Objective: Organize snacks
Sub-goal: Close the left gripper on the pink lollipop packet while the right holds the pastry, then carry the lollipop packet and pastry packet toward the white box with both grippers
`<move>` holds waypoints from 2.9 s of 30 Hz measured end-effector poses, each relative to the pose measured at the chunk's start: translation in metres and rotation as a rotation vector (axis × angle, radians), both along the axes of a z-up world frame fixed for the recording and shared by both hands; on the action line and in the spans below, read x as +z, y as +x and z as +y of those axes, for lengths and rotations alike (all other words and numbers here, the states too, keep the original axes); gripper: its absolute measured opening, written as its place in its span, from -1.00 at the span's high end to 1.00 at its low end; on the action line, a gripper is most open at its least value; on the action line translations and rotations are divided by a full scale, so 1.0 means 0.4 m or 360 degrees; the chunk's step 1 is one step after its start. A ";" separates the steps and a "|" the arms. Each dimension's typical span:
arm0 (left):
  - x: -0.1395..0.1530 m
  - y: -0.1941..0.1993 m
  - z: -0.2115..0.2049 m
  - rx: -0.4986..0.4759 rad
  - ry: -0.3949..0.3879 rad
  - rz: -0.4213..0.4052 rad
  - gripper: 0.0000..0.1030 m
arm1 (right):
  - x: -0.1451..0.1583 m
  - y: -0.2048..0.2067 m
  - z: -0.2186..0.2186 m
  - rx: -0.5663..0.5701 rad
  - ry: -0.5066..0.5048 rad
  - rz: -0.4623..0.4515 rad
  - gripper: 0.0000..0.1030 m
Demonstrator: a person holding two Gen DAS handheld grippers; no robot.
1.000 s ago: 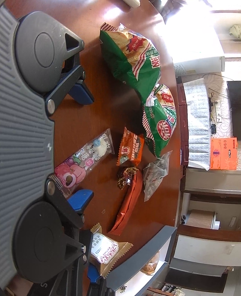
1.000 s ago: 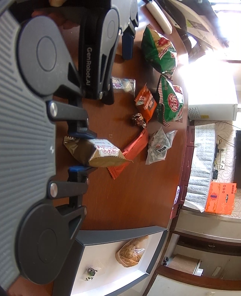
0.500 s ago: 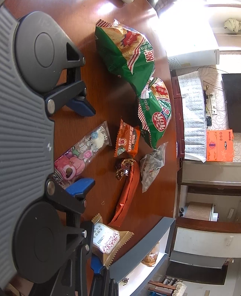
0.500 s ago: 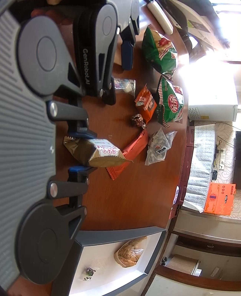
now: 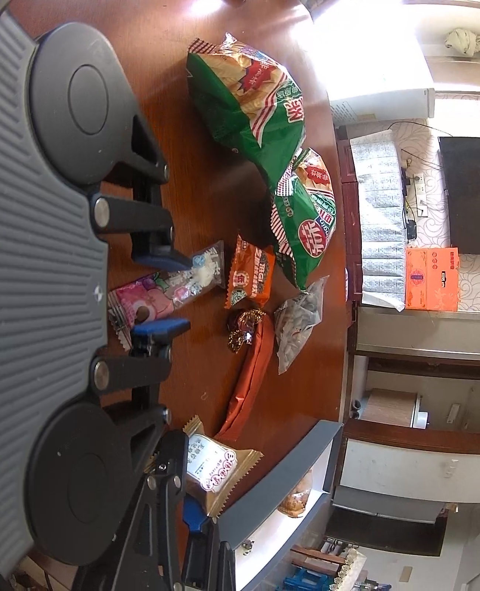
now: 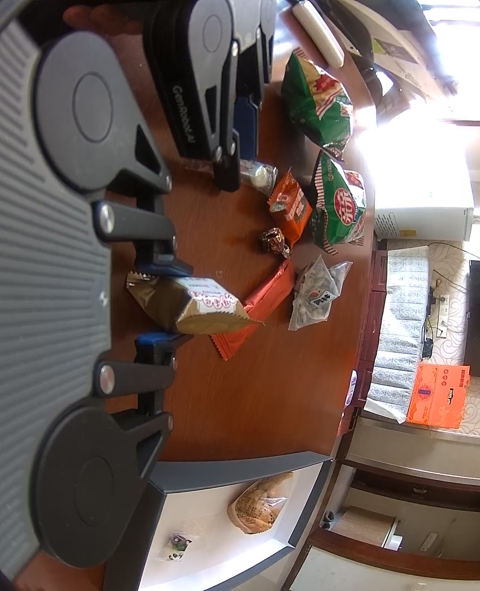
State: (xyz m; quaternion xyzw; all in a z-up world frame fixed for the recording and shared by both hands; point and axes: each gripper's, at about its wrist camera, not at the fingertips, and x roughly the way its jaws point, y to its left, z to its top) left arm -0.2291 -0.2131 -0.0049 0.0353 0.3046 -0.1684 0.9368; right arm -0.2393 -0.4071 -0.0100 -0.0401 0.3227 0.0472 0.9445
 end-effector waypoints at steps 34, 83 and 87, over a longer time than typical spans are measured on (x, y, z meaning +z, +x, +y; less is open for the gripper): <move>0.042 -0.009 0.002 0.0075 0.0020 -0.0137 0.80 | 0.056 -0.033 0.010 0.0047 0.0063 -0.0219 0.39; 0.106 -0.024 -0.251 -0.0322 0.0028 -0.0309 0.80 | 0.105 -0.080 -0.182 -0.0377 0.0193 -0.0459 0.39; 0.111 -0.020 -0.282 -0.0354 0.0010 -0.0300 0.79 | 0.103 -0.078 -0.201 -0.0430 0.0192 -0.0461 0.39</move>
